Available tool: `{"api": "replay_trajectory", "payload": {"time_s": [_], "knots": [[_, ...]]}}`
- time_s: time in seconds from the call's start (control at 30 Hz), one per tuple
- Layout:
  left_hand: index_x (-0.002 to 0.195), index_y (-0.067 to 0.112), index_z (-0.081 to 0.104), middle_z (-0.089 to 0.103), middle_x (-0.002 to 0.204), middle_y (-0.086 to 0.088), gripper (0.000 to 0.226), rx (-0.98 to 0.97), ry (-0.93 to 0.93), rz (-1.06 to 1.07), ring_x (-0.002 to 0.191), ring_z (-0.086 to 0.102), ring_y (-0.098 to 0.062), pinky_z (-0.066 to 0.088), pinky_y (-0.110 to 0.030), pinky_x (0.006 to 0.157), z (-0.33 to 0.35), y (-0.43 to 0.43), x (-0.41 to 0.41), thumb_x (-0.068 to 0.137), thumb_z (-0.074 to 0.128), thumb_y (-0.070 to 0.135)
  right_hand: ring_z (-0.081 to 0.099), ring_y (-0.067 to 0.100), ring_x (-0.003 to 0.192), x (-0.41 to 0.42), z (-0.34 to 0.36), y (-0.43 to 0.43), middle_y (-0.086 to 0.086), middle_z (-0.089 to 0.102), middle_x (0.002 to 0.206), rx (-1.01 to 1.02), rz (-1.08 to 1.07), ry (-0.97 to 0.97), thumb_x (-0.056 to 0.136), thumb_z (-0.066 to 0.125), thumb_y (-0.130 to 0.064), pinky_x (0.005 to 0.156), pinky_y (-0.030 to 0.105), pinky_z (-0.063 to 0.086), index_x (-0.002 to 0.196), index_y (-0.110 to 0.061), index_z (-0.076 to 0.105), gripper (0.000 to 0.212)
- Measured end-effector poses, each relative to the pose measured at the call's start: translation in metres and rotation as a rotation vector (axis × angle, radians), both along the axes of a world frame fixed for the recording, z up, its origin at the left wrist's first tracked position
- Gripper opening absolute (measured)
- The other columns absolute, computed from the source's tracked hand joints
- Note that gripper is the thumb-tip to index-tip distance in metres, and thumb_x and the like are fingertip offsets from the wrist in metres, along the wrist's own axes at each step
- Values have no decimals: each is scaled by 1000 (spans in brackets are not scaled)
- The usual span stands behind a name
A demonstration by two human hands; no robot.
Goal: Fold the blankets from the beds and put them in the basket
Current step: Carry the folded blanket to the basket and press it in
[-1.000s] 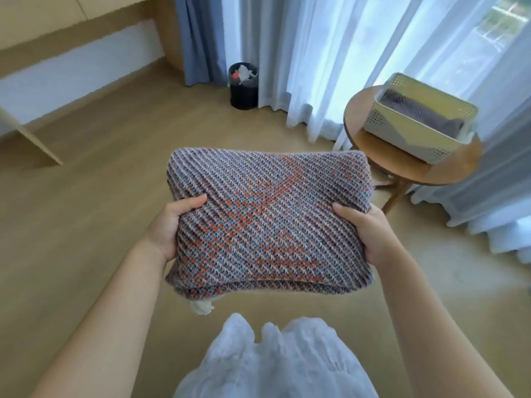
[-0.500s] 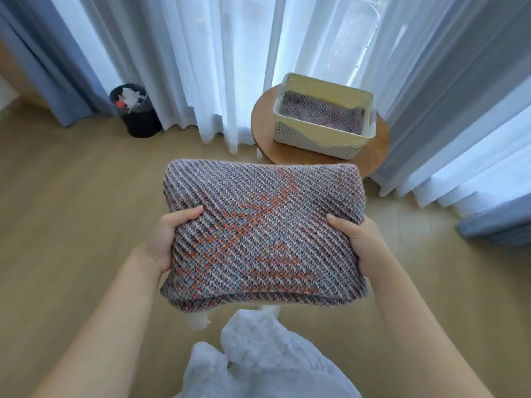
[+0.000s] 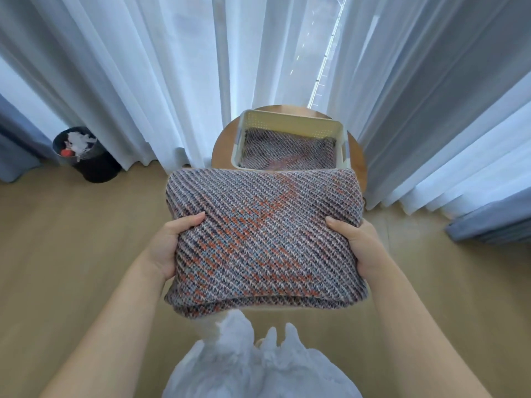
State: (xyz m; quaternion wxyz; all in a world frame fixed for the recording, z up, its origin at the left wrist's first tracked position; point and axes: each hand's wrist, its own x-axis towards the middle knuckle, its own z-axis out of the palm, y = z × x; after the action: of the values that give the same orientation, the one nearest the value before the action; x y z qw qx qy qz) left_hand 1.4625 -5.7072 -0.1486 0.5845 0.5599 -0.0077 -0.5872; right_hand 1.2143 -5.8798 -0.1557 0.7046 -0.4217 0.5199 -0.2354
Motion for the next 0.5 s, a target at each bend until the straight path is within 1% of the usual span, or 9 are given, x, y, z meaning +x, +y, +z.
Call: {"api": "replay_trajectory", "payload": {"time_s": [0.07, 0.17, 0.23, 0.3, 0.37, 0.43, 0.5], "knots": [[99, 4, 65, 74, 90, -13, 33, 6, -1, -39, 73, 71, -26, 52, -38, 77, -1, -27, 20, 73, 56, 22, 66, 26, 93, 16, -1, -19, 9, 68, 106, 2, -45, 0, 78, 70, -6, 72, 35, 53, 104, -14, 59, 29], [100, 3, 65, 74, 91, -13, 35, 6, -1, -93, 73, 72, -26, 50, -38, 77, -2, -71, 54, 71, 57, 22, 66, 26, 93, 41, -3, -47, 10, 68, 109, -18, -111, 1, 78, 70, -6, 70, 33, 52, 115, -8, 57, 39], [101, 3, 64, 74, 90, -13, 35, 2, 0, -135, 72, 72, -26, 49, -38, 77, 0, -99, 75, 72, 57, 22, 66, 28, 97, 56, -4, -65, 12, 67, 112, -28, -148, -1, 78, 71, -7, 74, 35, 53, 120, -6, 56, 45], [102, 4, 64, 74, 91, -13, 35, -2, -5, -179, 73, 72, -26, 49, -39, 77, 3, -126, 94, 73, 57, 21, 65, 30, 99, 69, -5, -83, 12, 67, 113, -18, -190, -2, 78, 71, -7, 78, 37, 53, 116, -8, 57, 40], [102, 4, 64, 74, 91, -12, 29, -6, -10, -217, 73, 72, -26, 49, -39, 76, 4, -152, 111, 78, 56, 20, 65, 30, 99, 80, -5, -99, 12, 67, 113, -23, -226, -13, 78, 71, -7, 81, 38, 52, 109, -12, 59, 34], [102, 6, 63, 75, 89, -11, 23, -5, -18, -238, 72, 72, -24, 48, -38, 75, 5, -175, 123, 87, 52, 19, 64, 30, 100, 90, -7, -112, 12, 66, 114, -36, -244, -28, 78, 70, -6, 83, 40, 52, 113, -11, 59, 37], [105, 7, 62, 75, 90, -10, 23, -2, -32, -268, 73, 72, -24, 48, -38, 75, 4, -195, 131, 89, 50, 19, 64, 31, 101, 95, -9, -123, 13, 66, 114, -29, -263, -42, 78, 69, -5, 84, 42, 53, 118, -8, 57, 42]]}}
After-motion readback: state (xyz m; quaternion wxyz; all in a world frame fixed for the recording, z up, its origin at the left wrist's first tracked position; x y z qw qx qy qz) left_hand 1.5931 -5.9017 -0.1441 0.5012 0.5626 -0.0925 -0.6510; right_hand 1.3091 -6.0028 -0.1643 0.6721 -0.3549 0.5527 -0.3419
